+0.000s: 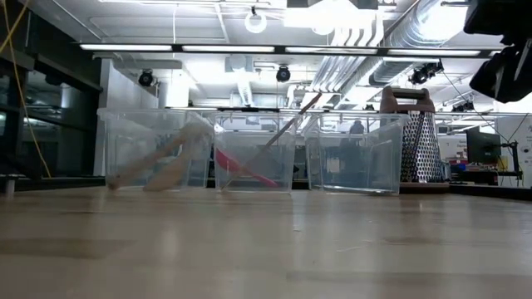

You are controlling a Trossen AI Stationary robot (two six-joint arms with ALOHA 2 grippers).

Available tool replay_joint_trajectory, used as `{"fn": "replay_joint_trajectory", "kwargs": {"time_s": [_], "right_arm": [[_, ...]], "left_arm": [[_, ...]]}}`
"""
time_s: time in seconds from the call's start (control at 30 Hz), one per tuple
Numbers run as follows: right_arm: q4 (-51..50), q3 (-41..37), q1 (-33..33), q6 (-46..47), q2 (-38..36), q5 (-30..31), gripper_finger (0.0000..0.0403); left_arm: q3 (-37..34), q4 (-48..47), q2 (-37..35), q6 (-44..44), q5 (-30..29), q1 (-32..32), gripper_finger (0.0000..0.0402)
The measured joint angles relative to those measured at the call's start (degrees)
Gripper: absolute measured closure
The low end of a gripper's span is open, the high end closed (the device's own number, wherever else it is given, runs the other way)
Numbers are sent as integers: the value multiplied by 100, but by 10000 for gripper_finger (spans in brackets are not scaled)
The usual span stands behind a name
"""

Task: Pick & Place Kitchen Items
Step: Put the slotted serving spoon into the left transparent bin

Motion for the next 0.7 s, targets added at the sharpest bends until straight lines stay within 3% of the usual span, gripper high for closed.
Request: {"fn": "replay_joint_trajectory", "kwargs": {"time_s": [0.43, 0.7], "right_arm": [[159, 0, 0, -116, 0, 193, 272], [159, 0, 0, -222, 0, 338, 272]], "left_arm": [[0, 698, -639, 992, -203, 1, 331], [0, 584, -870, 1141, -446, 1, 331]]}}
